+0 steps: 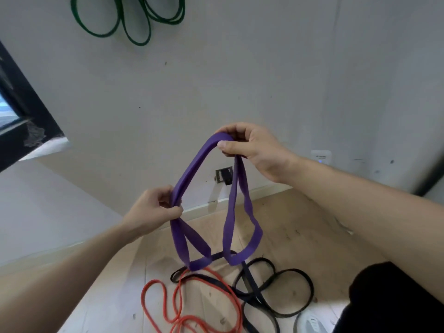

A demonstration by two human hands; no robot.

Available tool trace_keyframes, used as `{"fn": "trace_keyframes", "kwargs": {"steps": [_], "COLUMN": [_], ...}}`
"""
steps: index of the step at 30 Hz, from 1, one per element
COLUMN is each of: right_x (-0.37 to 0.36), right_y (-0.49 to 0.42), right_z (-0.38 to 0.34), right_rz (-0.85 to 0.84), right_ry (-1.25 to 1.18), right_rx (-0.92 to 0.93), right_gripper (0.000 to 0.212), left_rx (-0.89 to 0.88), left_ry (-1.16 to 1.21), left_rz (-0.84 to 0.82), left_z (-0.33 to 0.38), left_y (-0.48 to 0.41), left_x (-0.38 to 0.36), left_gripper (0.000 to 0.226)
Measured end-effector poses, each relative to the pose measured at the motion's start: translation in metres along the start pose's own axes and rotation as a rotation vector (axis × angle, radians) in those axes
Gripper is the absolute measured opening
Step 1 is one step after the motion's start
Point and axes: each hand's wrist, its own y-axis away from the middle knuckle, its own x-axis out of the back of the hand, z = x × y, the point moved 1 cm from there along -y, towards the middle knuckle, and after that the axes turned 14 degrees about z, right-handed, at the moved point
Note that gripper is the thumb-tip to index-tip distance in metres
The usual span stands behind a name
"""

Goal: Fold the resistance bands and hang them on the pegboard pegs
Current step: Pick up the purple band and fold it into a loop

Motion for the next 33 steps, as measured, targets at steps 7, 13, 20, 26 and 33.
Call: {"fn": "trace_keyframes", "kwargs": {"steps": [7, 13, 20, 26, 33], "right_x": [0.019, 0.012, -0.025, -0.027, -0.023], "right_y": [-0.006, 0.003, 0.022, 0.021, 0.019], "right_z": [0.012, 0.011, 0.004, 0.007, 0.004], "right_rz": [0.032, -0.173, -0.319, -0.266, -0.178], "right_ry": [0.106, 0.359, 0.312, 0.327, 0.213], "right_rx": [-0.035, -0.049, 0.031, 0.137, 0.100], "right_gripper": [0.030, 0.053, 0.051, 0.032, 0.026], "left_rx": [0.094, 0.074, -0.037, -0.090, -0.219], "left_ry": [0.268, 0.420, 0.529, 0.389, -0.019], "left_rz": [0.159, 0.238, 0.079, 0.068, 0.010], "left_z": [0.002, 0.021, 0.047, 0.046, 0.022], "left_y": [-0.004, -0.005, 0.001, 0.005, 0.005], "left_x": [0.011, 0.011, -0.006, -0.007, -0.014], "left_gripper": [0.022, 0.017, 0.027, 0.023, 0.026]}}
